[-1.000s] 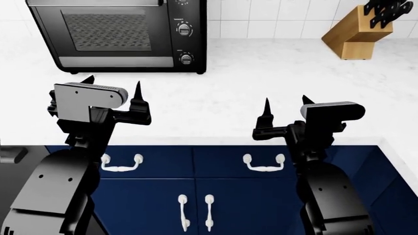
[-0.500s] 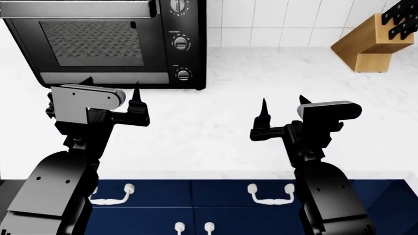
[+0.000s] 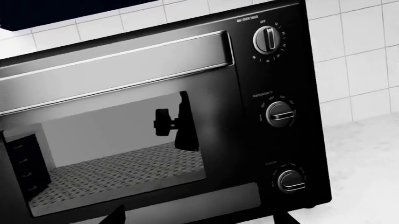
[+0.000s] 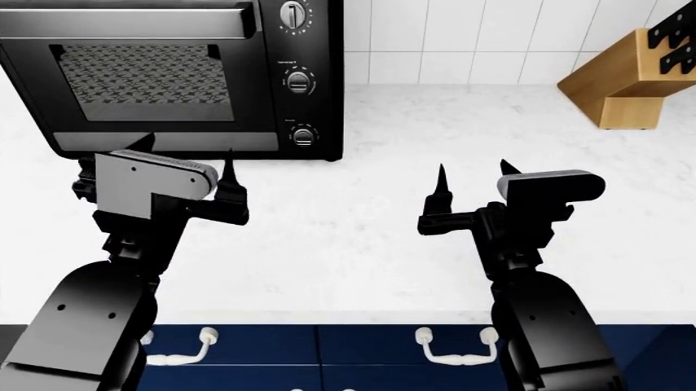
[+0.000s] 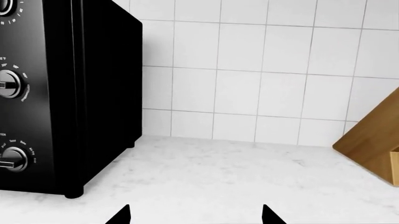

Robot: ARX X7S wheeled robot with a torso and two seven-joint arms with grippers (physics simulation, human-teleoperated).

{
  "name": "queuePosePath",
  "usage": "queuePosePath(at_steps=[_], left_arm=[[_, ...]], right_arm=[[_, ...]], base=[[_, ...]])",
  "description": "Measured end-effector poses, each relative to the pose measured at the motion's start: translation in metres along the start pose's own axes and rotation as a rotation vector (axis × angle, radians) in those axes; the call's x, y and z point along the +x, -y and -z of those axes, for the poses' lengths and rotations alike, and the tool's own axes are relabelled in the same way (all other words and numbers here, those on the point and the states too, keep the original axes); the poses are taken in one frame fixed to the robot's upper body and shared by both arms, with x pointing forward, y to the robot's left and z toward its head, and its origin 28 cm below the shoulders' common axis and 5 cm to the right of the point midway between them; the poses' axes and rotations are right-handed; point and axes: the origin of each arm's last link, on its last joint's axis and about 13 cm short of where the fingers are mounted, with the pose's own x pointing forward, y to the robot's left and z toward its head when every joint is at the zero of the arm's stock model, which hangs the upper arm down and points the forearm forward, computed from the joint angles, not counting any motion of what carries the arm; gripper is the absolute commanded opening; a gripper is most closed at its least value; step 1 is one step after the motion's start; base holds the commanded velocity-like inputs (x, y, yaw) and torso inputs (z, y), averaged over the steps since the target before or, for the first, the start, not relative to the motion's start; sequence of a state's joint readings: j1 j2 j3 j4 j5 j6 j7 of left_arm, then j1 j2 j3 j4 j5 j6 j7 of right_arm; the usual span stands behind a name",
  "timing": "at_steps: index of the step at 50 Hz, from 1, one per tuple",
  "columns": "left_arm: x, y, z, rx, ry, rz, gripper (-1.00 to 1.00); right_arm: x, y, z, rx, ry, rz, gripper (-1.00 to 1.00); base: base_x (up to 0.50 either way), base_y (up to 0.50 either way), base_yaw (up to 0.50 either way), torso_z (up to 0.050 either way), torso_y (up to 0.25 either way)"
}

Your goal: Open the toaster oven door.

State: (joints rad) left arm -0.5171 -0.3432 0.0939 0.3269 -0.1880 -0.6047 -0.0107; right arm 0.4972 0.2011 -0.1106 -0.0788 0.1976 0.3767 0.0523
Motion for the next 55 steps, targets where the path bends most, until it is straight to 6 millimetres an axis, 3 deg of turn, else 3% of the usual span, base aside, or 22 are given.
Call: queuePosePath(at_steps=[16, 29, 39, 46, 55], left_arm=[[-0.017, -0.059, -0.041, 0.612, 0.006, 0.119, 1.00], [-0.016, -0.092, -0.100, 1.002, 0.026, 0.267, 1.00], [-0.007, -0.105, -0.133, 1.151, 0.015, 0.304, 1.00], [-0.004, -0.110, -0.144, 1.199, 0.005, 0.313, 1.00], [0.020, -0.113, -0.153, 1.258, -0.001, 0.322, 1.00]], right_arm=[[-0.001, -0.003, 0.001, 0.011, -0.006, -0.012, 1.00], [-0.003, -0.004, 0.001, 0.027, -0.007, -0.022, 1.00], [-0.005, -0.006, 0.001, 0.036, -0.007, -0.030, 1.00], [-0.005, -0.006, 0.001, 0.039, -0.007, -0.032, 1.00], [-0.005, -0.004, 0.000, 0.045, -0.004, -0.029, 1.00]], base=[[0.00, 0.00, 0.00, 0.000, 0.000], [0.00, 0.00, 0.00, 0.000, 0.000], [0.00, 0.00, 0.00, 0.000, 0.000], [0.00, 0.00, 0.00, 0.000, 0.000], [0.00, 0.00, 0.00, 0.000, 0.000]])
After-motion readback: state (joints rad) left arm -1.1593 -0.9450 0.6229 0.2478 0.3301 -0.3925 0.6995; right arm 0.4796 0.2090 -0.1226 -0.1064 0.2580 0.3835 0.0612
